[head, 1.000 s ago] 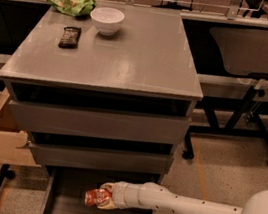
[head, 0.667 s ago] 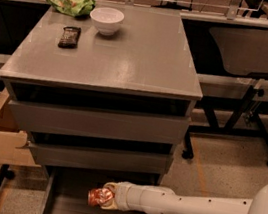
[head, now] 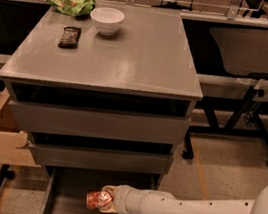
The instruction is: Pick coke can from bottom drawer and place on counter
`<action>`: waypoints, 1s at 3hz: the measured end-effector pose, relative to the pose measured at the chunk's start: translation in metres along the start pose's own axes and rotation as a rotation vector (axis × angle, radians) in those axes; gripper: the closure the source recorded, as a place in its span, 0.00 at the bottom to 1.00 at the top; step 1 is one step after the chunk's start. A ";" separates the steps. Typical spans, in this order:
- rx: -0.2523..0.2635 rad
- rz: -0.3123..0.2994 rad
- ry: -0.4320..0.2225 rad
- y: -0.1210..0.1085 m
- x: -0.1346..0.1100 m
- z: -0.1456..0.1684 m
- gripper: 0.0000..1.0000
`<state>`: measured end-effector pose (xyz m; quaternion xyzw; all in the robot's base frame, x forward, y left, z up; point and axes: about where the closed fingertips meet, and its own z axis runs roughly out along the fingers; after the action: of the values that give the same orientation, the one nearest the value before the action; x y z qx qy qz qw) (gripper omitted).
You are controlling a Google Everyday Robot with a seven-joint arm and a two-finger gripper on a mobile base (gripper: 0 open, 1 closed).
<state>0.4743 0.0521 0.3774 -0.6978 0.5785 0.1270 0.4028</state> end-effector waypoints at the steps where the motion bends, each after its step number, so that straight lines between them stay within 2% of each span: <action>1: 0.035 -0.048 -0.042 -0.010 -0.019 -0.010 1.00; 2: 0.071 -0.126 -0.116 -0.031 -0.048 -0.023 1.00; 3: 0.091 -0.230 -0.246 -0.076 -0.100 -0.049 1.00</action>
Offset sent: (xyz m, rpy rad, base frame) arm 0.0000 0.0380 0.1285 0.1940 -0.1980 0.2867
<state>0.4992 0.0883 0.5054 -0.7195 0.4464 0.1381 0.5137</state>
